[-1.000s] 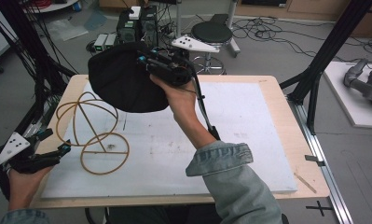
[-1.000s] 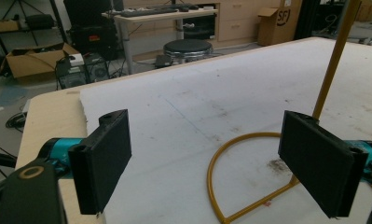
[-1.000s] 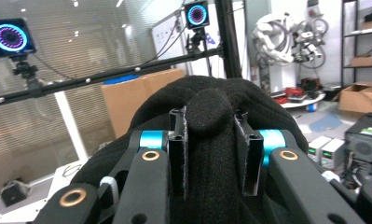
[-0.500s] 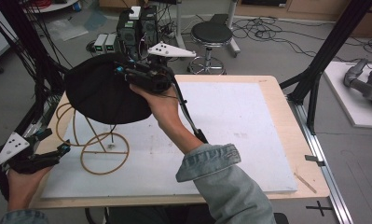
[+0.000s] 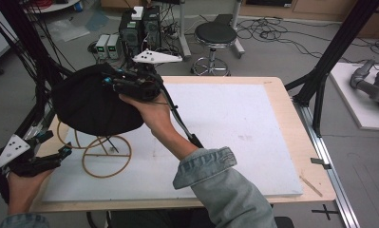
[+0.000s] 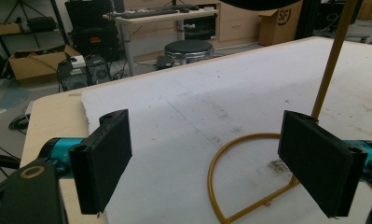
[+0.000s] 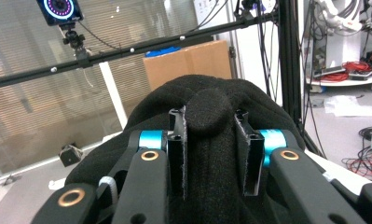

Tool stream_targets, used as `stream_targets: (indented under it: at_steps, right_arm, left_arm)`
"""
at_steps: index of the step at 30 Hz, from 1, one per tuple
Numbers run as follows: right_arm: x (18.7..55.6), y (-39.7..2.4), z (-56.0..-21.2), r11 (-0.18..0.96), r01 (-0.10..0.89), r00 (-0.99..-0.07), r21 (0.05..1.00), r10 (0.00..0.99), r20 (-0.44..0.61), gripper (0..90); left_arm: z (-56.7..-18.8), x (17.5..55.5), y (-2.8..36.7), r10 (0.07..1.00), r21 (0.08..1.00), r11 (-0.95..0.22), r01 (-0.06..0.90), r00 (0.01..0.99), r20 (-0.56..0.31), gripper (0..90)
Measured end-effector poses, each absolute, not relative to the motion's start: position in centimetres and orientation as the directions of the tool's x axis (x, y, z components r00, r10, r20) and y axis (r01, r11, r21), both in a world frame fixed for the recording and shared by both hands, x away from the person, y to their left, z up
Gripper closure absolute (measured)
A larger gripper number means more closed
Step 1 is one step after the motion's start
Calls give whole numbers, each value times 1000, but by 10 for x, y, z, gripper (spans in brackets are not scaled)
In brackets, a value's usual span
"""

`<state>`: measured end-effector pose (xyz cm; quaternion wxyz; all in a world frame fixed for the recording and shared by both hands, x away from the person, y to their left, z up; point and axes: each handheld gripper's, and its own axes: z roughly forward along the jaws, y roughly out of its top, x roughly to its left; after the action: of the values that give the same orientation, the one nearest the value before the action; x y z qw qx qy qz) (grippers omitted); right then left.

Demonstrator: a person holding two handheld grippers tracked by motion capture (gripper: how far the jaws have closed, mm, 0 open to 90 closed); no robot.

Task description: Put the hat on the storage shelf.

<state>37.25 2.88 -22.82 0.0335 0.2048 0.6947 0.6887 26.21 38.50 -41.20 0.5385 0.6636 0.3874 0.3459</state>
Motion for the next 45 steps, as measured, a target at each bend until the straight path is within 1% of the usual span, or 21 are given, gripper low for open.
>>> stream_targets:
  at_steps: [9, 18, 25, 29, 35, 42, 45]
  right_arm:
    - [368, 44, -236, 11, 240, -921, 971, 318, 224, 714]
    - [364, 59, -244, 74, 225, -927, 972, 324, 189, 707]
    - [358, 66, -246, 112, 185, -933, 976, 332, 138, 696]
    - [355, 68, -247, 127, 189, -933, 974, 333, 138, 692]
    - [350, 73, -248, 159, 154, -934, 975, 347, 91, 678]
    - [346, 79, -250, 171, 141, -937, 975, 341, 75, 664]
    - [344, 80, -250, 184, 122, -936, 975, 347, 52, 652]
  left_arm:
    - [-413, 262, 387, 887, 983, -116, 142, 460, 38, 177]
    - [-413, 262, 387, 888, 983, -118, 142, 457, 41, 177]
    - [-413, 262, 387, 889, 983, -117, 144, 457, 39, 177]
    - [-413, 262, 387, 888, 983, -118, 142, 457, 41, 177]
    - [-413, 262, 386, 888, 983, -115, 144, 458, 37, 177]
    - [-413, 262, 386, 888, 983, -114, 144, 458, 36, 177]
    - [-413, 262, 386, 887, 983, -116, 144, 460, 38, 177]
